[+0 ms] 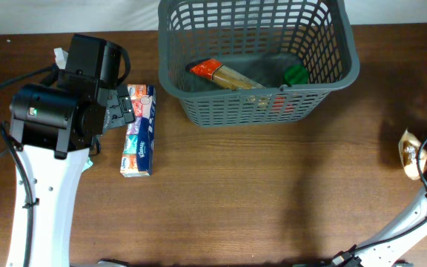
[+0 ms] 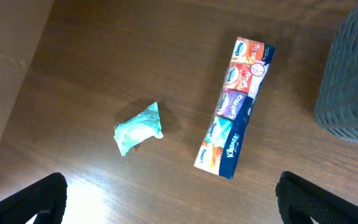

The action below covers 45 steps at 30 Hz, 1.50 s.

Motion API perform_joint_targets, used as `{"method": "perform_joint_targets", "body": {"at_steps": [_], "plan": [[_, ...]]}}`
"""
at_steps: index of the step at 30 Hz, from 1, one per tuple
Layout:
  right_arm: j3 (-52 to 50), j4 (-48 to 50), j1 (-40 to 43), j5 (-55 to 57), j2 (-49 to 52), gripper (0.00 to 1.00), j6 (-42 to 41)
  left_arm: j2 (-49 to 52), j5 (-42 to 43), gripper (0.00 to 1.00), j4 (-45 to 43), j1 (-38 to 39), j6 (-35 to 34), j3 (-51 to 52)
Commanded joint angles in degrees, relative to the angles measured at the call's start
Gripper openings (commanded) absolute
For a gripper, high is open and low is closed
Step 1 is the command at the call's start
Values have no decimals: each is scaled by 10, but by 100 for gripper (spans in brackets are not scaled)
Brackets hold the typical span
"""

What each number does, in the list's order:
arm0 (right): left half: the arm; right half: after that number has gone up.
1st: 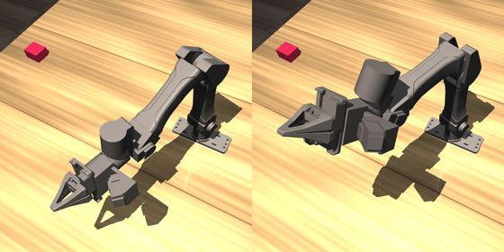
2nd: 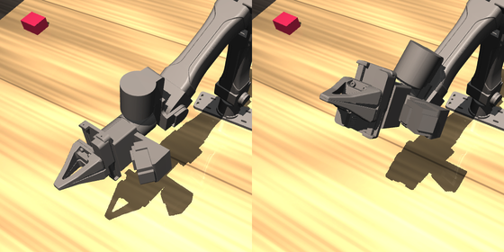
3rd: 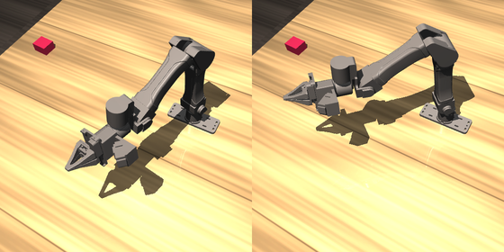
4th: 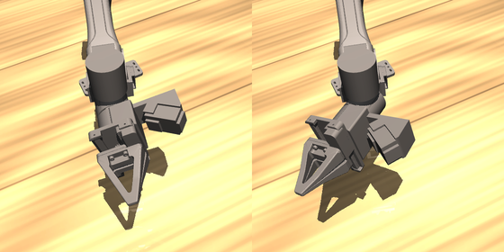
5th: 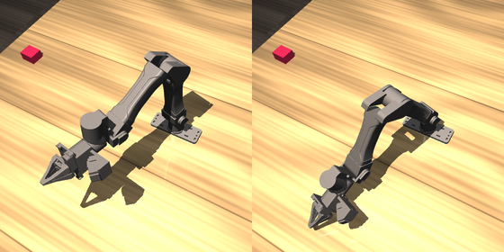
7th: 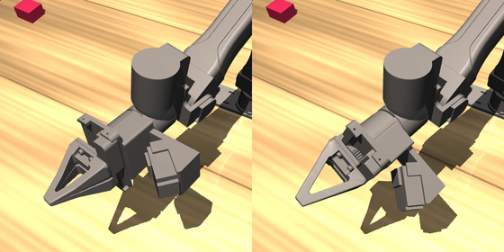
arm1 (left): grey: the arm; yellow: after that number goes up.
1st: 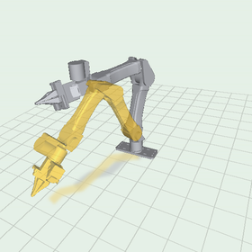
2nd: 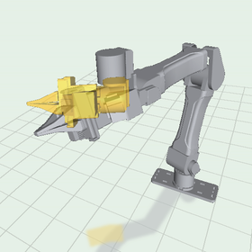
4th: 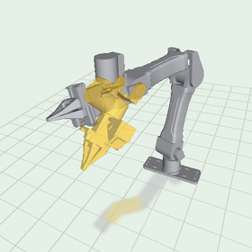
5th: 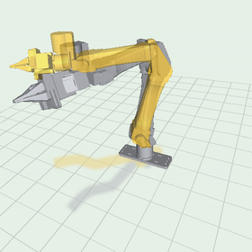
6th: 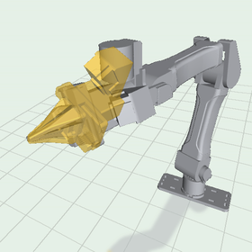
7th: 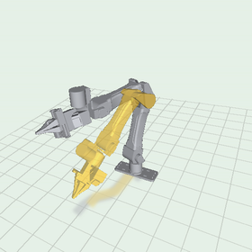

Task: Pack container
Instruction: 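Lift the rice bag and carry it over the basket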

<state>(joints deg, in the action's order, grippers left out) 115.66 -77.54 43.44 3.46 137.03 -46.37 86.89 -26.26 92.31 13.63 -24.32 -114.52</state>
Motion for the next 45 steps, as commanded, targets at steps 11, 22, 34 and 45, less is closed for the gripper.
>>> {"method": "perform_joint_targets", "body": {"at_steps": [11, 22, 34, 45], "plan": [[228, 57, -222, -16, -372, 4, 221, -3, 6, 100, -1, -3, -7, -2], [251, 179, -499, -16, -407, 4, 237, -3, 6, 100, 4, -3, -7, -2], [251, 174, -585, -15, -249, 4, 322, -3, 6, 100, 12, -3, -7, -2], [251, 125, -584, -9, -173, 8, 329, -3, 6, 100, 14, -3, -7, -2]]}}
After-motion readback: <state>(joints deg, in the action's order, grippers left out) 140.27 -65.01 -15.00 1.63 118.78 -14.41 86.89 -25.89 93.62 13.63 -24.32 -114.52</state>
